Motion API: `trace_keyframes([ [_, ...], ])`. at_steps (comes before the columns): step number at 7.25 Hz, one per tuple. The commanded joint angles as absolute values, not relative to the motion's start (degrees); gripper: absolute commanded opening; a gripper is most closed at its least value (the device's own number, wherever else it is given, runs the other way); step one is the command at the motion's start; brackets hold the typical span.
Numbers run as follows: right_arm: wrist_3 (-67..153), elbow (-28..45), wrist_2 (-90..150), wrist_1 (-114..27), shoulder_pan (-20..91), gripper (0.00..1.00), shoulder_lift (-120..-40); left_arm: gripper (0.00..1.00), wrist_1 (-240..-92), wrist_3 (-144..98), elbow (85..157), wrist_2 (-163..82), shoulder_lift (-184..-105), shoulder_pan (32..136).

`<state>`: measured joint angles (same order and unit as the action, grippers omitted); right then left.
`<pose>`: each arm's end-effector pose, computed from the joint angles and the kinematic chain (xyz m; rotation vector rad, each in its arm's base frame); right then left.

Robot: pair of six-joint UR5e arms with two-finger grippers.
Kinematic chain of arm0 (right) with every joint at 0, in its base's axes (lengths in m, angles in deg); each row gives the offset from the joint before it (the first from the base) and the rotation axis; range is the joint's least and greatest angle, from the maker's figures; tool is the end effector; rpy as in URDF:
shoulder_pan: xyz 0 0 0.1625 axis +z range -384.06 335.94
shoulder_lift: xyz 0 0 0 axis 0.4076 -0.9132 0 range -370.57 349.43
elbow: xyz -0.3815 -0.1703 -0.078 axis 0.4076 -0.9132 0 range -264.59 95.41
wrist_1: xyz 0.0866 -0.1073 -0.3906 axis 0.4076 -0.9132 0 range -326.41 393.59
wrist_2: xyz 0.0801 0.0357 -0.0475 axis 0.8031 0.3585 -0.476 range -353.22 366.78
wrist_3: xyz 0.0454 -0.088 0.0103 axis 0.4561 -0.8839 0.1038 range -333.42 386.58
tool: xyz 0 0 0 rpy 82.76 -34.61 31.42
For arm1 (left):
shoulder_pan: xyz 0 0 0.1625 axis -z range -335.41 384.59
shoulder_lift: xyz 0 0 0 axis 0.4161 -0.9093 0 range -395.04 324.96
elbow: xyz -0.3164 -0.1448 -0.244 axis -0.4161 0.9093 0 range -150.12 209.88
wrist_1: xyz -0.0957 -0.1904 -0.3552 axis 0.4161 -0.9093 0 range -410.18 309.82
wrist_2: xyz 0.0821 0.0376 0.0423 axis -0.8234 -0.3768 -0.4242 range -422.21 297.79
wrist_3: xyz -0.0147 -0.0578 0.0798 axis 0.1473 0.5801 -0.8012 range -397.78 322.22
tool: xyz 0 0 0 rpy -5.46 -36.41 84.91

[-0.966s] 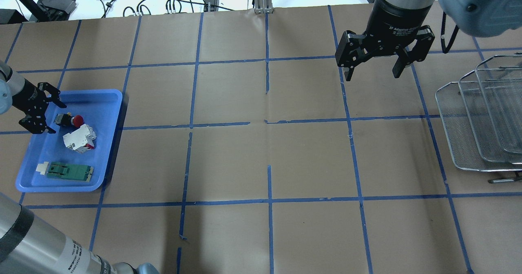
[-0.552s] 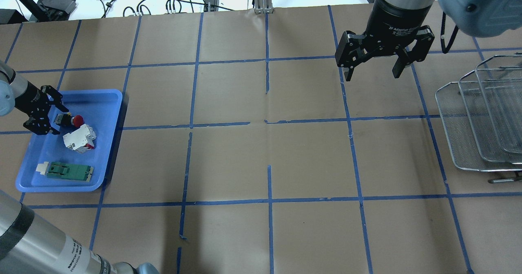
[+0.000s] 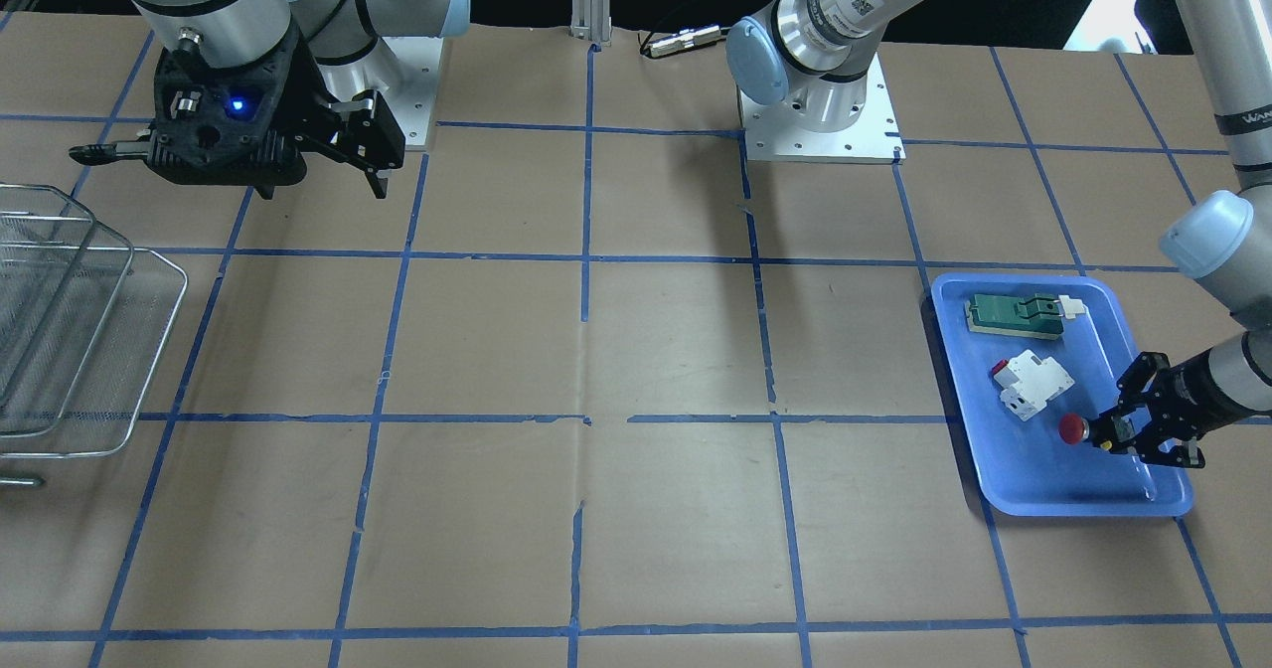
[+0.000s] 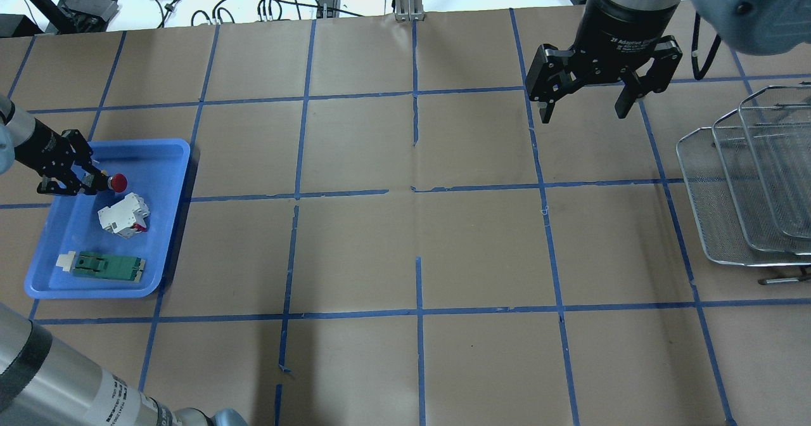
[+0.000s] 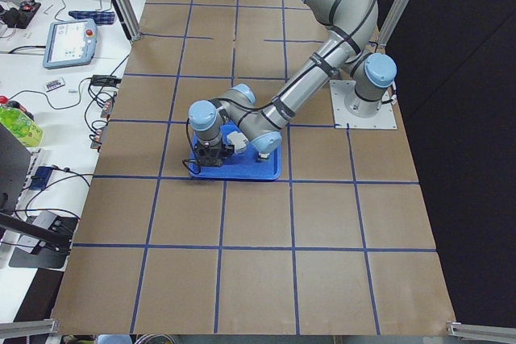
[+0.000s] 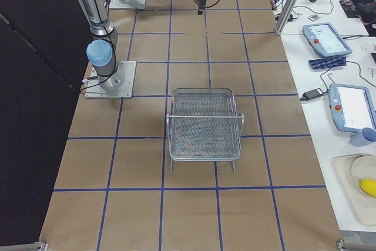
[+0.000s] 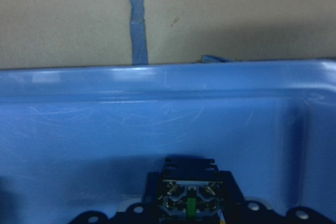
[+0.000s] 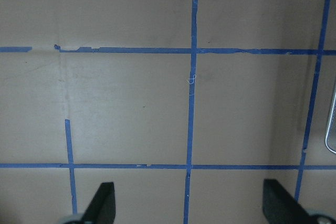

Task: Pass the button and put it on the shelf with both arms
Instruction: 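Lift the red button with the left gripper while the right gripper approaches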

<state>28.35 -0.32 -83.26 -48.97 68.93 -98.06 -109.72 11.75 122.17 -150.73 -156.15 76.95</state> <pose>0.1593 -0.4948 0.5024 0.0333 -3.1356 -0.1155 0.2841 -0.5909 0.2059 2.1519 -2.2593 -0.0837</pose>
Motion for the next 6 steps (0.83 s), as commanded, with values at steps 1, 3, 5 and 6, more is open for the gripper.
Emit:
trace_keyframes([
  [1,28.16,-1.00,-87.67,-48.68,66.75,1.00,-98.73,0.00,-115.69,12.13,121.91,-150.11,-150.83,78.63],
  [3,28.42,-2.41,-87.01,-49.03,59.83,1.00,-99.87,0.00,-123.44,18.94,121.03,-147.83,-143.63,85.19],
  [5,24.86,-1.71,-84.65,-49.12,50.00,1.00,-99.00,0.00,-127.42,27.48,121.37,-144.58,-137.72,93.80],
  [6,18.38,-1.71,-81.67,-49.12,45.69,1.00,-96.73,0.00,-127.78,33.87,122.07,-141.09,-135.44,98.72],
])
